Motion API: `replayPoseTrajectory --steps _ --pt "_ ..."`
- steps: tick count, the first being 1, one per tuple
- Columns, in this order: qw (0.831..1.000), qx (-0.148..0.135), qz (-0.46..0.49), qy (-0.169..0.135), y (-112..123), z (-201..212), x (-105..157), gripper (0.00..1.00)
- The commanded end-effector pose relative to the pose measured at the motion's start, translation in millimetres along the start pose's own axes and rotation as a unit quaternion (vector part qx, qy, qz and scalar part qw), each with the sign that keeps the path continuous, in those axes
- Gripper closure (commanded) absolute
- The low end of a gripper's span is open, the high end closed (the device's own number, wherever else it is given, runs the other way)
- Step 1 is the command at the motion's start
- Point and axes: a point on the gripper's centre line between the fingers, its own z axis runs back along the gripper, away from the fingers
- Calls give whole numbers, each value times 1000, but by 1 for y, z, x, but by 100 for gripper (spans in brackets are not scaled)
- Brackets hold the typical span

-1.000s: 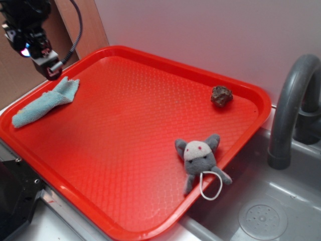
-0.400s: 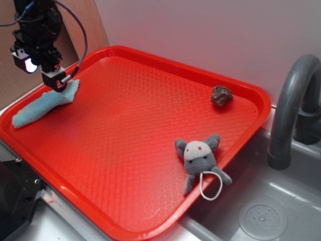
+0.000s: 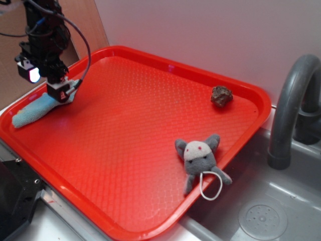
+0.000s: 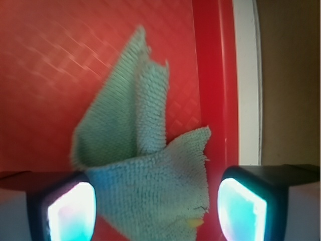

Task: Grab the blue cloth.

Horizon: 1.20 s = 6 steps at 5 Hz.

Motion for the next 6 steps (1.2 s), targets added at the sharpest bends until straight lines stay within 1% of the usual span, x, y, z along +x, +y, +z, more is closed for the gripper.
replayPoseTrajectory --steps 1,2,3,4,5,6 --pt "1000 3 -2 2 7 3 16 0" --pt "1000 -13 -3 12 7 1 20 0" --pt "998 -64 -15 25 12 -4 24 0" --pt "995 -90 -5 35 16 -9 29 0" --pt "995 -87 5 42 17 -11 31 100" --pt "997 -71 1 40 15 -10 29 100"
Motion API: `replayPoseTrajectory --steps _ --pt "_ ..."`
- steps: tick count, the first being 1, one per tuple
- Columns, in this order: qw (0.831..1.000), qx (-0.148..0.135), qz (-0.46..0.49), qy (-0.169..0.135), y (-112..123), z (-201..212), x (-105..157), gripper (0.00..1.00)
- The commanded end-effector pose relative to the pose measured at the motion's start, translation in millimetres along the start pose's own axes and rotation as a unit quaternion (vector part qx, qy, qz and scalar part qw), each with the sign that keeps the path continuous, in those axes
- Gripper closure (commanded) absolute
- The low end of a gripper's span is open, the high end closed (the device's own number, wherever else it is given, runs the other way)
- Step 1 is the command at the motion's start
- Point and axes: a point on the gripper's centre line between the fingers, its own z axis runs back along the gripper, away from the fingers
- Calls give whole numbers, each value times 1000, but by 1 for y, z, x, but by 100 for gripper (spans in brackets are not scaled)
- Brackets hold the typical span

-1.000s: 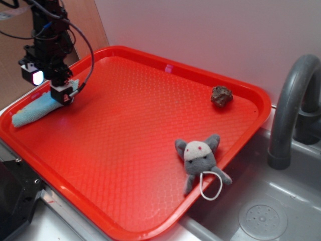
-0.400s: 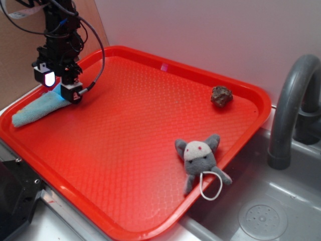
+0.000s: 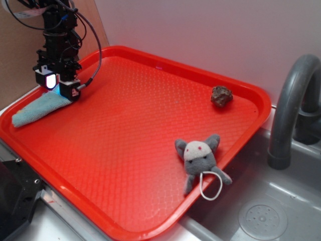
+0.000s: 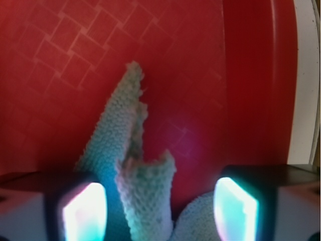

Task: Grab the blue cloth.

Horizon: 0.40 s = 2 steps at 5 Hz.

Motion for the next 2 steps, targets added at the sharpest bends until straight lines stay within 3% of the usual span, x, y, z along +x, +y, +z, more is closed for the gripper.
replayPoseTrajectory --steps 1,2 --pt "999 25 7 -23 11 12 -4 100" --pt "998 52 -25 -40 -5 47 -17 100"
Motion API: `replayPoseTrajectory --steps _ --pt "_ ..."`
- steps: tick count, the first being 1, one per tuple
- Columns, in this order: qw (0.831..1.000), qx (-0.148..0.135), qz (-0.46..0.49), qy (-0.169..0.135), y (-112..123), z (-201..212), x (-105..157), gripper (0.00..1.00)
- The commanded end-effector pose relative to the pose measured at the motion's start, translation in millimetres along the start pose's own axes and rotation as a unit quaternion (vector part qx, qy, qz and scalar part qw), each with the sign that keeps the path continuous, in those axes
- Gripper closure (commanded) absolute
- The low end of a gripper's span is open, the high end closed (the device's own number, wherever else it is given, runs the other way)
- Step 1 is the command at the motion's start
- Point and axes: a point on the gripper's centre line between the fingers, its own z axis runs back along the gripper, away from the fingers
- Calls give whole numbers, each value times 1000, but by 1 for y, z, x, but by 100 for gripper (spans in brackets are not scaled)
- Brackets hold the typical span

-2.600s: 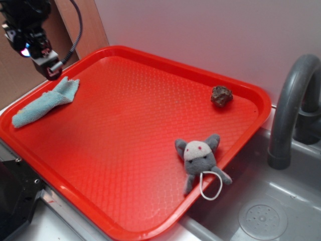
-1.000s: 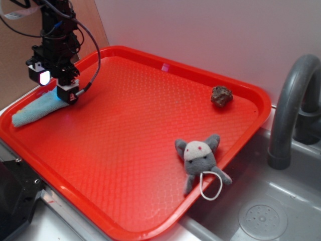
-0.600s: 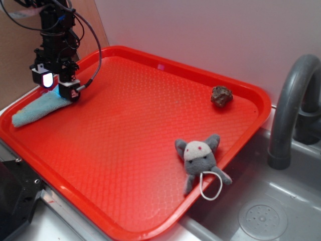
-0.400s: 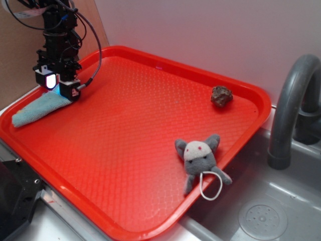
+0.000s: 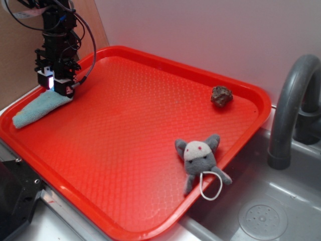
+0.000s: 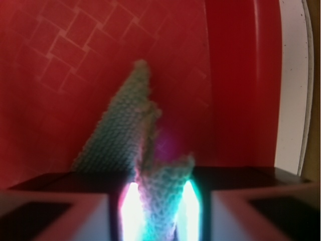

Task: Grab the blue cloth.

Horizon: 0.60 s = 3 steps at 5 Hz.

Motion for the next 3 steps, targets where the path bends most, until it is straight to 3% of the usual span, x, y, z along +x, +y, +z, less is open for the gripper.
replayPoseTrajectory --steps 1,2,3 --pt "997 -22 -46 -63 -34 97 -37 100" --pt "990 -80 -72 -91 -65 133 -62 100" --pt "981 -122 -121 -92 -94 149 -79 100"
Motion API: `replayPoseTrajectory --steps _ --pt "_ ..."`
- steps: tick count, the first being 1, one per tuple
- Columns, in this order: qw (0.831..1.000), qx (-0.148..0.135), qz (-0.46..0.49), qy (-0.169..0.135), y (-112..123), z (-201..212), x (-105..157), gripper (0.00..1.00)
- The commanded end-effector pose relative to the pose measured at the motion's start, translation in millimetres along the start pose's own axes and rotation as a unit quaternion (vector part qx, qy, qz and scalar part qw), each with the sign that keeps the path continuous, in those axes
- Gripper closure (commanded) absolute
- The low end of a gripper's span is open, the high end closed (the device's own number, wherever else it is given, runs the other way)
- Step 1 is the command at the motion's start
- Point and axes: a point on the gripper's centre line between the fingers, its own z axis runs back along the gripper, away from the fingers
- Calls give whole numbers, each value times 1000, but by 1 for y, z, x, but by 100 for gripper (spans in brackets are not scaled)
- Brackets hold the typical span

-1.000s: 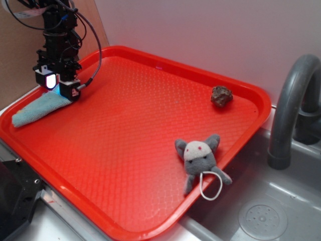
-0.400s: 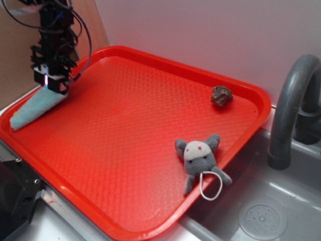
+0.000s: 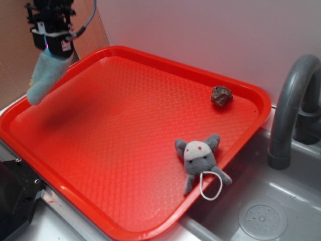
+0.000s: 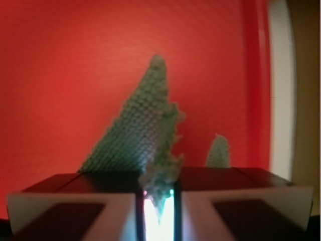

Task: Grab the blue cloth.

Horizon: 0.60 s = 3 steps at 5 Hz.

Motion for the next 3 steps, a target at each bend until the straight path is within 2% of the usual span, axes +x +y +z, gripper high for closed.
replayPoseTrajectory --steps 1,2,3 --pt "992 -74 -92 -52 -51 52 -32 100" --pt "991 -65 -94 -75 -61 71 -42 100" --pt "992 -66 -83 -74 -59 65 -40 100"
